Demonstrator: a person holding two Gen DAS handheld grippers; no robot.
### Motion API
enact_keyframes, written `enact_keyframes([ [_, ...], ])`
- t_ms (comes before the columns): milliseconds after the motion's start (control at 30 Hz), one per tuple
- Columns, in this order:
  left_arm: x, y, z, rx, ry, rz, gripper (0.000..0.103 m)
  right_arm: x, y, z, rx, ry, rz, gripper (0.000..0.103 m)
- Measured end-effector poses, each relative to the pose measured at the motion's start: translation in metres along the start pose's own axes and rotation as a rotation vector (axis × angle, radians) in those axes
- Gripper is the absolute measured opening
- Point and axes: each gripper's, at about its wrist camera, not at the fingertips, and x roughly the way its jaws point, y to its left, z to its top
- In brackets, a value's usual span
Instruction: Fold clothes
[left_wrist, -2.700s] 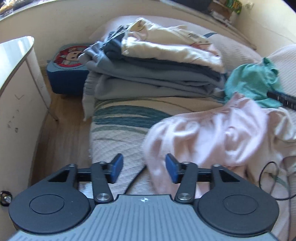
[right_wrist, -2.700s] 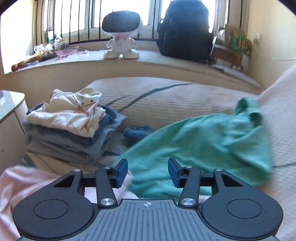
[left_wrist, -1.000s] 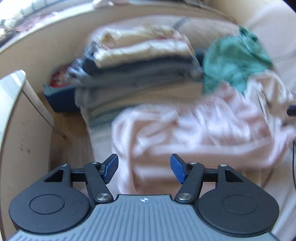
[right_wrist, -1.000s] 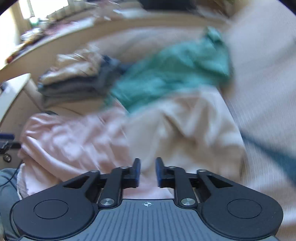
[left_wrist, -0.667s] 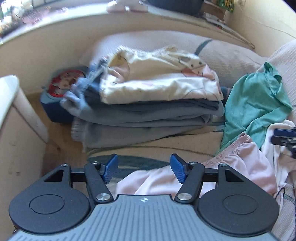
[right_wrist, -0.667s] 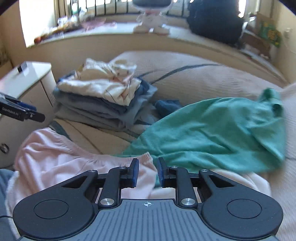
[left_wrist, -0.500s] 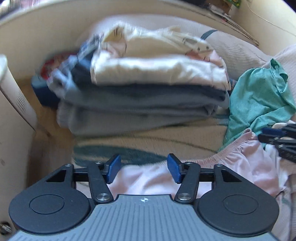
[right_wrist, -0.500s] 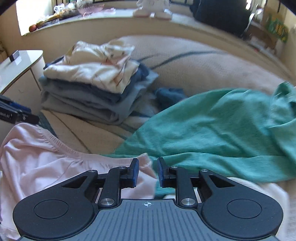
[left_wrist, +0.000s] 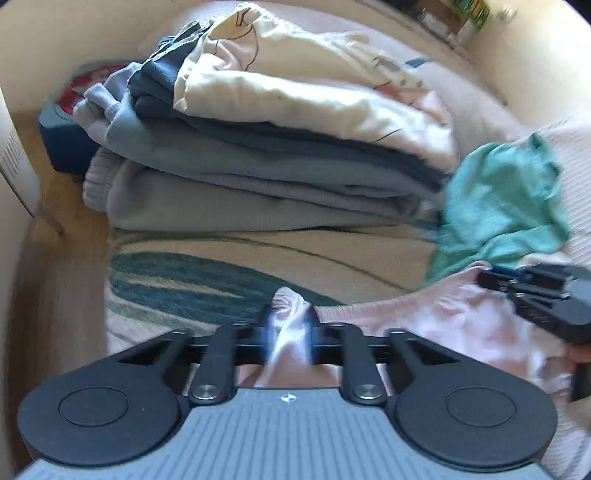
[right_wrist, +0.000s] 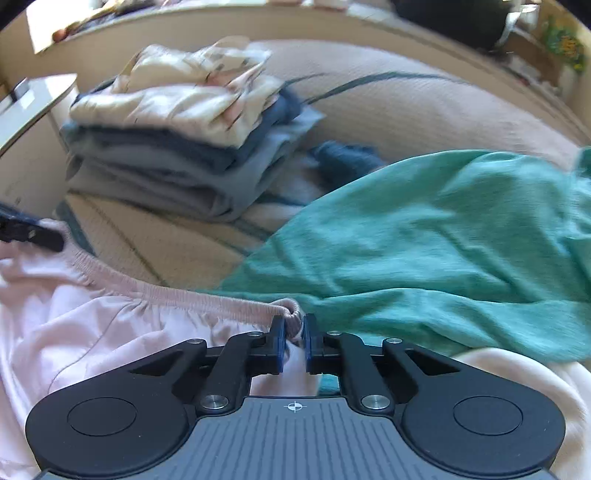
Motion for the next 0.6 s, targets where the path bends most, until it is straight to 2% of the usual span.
enact_keyframes([
  [200,-0.043,-0.020,0.024,0.066,-0.173,-0.055,0.012,-0.034,-0.013,0.008,0.045,-0.130,-0.055,0.007],
  [333,-0.045,-0.041,0.042,0.158,-0.274,0.027,0.012,-0.032,-0.021,0.027,0.068,-0.182,-0.101,0.007],
  [433,-0.025,-0.046,0.045,0.188,-0.270,0.065,0.012,-0.029,-0.028,0.040,0.085,-0.217,-0.136,0.007],
  [533,-0.007,-0.043,0.042,0.198,-0.251,0.101,0.013,-0.004,-0.030,0.045,0.094,-0.195,-0.186,0.007],
  [600,0.003,-0.034,0.039,0.165,-0.248,0.102,0.020,0.014,-0.033,0.047,0.114,-0.182,-0.207,0.007],
])
